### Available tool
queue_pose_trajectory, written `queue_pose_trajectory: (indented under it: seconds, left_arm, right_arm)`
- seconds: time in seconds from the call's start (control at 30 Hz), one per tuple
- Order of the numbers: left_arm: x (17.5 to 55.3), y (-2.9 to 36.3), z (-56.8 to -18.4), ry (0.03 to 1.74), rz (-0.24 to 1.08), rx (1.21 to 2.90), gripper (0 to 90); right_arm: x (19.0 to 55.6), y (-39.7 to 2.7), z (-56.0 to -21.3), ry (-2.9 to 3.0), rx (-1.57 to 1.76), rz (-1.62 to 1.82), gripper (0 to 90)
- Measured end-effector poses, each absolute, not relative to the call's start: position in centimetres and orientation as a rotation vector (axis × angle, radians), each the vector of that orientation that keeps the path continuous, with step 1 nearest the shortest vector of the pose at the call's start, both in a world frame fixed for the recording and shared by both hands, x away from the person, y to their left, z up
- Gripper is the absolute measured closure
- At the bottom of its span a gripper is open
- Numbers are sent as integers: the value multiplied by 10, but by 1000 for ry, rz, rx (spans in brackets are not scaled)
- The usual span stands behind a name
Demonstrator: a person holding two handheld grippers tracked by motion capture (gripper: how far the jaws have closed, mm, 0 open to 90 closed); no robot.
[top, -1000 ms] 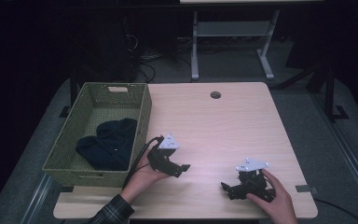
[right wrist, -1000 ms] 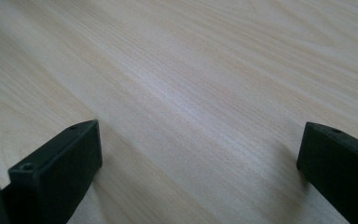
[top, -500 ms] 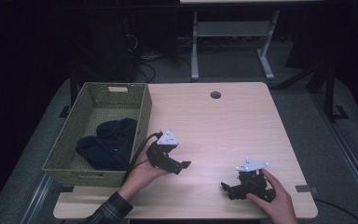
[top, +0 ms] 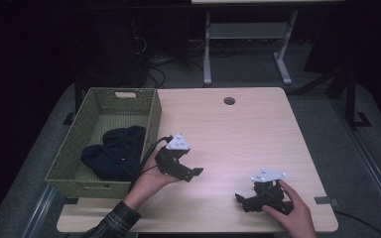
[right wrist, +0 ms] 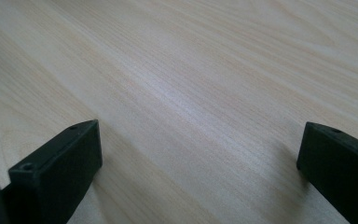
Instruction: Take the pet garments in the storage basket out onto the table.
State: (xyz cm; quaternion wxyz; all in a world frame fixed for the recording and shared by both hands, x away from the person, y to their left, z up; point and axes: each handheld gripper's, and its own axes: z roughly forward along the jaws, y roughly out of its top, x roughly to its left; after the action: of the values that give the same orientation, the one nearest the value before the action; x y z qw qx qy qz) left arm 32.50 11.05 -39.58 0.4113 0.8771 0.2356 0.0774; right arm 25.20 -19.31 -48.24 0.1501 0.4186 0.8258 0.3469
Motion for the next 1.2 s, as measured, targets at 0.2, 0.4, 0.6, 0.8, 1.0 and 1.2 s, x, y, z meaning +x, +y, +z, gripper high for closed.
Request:
queue_pose_trajectory:
  seconds: [0.2, 0.4, 0.6, 0.8, 1.0, 1.2]
  left_arm:
    - [328, 111, -388, 598, 197, 2203, 139]
    - [331, 114, -383, 596, 202, 2197, 139]
    - [336, 123, -375, 613, 219, 2191, 139]
    - [338, 130, -368, 636, 224, 2164, 139]
    - [343, 139, -361, 650, 232, 2142, 140]
    - [344, 148, -356, 659, 261, 2135, 141]
  right_arm:
    - [252, -193, -482, 2372, 1202, 996, 0]
    - [252, -193, -482, 2372, 1203, 996, 0]
    - [252, -193, -482, 2372, 1203, 996, 0]
    - [252, -193, -482, 2372, 1203, 996, 0]
    - [252, -193, -482, 2372, 1203, 997, 0]
    - [252, -193, -482, 2372, 1203, 997, 0]
